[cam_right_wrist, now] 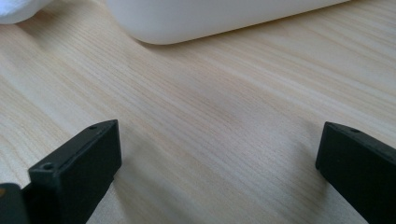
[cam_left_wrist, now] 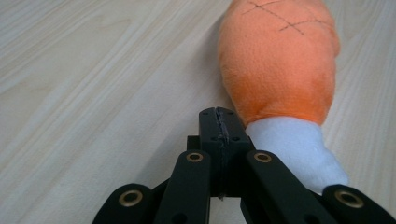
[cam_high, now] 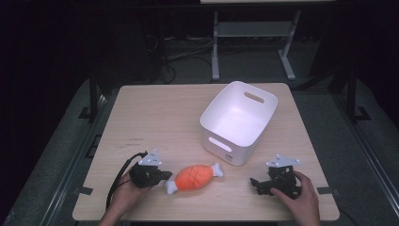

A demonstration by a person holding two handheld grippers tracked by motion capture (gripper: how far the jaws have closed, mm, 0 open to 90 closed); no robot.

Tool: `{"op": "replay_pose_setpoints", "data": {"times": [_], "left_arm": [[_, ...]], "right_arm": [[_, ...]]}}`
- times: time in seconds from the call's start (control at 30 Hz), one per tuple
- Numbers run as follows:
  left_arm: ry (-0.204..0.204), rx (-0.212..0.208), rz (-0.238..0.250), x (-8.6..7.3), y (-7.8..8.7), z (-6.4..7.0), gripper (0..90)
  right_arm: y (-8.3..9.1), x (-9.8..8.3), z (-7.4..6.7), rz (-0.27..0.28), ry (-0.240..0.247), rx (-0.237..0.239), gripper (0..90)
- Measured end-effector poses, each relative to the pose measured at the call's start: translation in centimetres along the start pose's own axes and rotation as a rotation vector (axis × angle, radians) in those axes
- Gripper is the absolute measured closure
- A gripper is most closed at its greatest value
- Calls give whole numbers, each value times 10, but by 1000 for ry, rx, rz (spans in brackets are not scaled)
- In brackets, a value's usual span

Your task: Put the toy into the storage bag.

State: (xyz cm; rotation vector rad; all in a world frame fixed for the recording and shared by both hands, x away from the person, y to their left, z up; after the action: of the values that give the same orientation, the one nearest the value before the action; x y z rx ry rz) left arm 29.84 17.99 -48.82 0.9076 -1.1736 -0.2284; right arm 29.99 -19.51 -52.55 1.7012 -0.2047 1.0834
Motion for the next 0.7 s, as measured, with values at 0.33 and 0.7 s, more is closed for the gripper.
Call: {"op": "replay_pose_setpoints", "data": {"times": [0.33,0.7], "left_arm": [[25,-23,-7,-8,5,11,897],[30,-37,0,-8,11,20,897]], "right_arm": [[0,0,0,0,0,0,0],[0,0,0,0,0,0,0]]}}
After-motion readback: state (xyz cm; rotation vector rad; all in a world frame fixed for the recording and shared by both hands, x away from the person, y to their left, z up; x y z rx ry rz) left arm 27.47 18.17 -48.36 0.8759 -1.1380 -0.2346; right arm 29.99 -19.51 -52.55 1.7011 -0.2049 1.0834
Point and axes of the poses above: each handheld gripper's, and its own axes: y roughly backward along the jaws, x roughly out of its top, z roughly to its right, the point moved 6 cm from there along -y, roughly forward along the jaws, and after that the axes turned 3 degrees about z, right-handed, at the moved point
